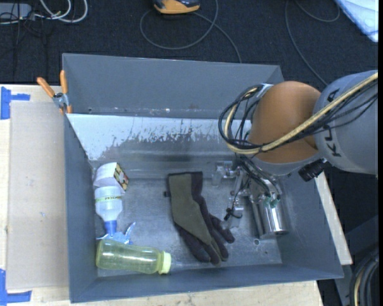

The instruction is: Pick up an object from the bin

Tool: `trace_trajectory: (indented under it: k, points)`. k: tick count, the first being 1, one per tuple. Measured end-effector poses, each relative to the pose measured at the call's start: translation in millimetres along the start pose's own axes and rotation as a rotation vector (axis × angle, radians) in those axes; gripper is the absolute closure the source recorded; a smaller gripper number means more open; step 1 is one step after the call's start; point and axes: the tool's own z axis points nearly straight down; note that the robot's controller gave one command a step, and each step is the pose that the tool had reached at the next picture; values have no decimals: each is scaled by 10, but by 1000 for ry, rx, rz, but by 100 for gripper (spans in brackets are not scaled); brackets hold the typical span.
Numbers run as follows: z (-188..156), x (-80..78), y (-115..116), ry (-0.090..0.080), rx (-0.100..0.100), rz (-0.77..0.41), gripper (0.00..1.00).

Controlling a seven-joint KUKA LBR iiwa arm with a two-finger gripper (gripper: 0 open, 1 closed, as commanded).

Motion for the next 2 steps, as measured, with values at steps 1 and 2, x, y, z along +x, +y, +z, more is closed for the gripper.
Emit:
trace_trajectory:
  k: [1,2]
  points:
    - [-45,-13,0,-7,0,0,0]
    - [107,62,-33,-14,0,-78,0]
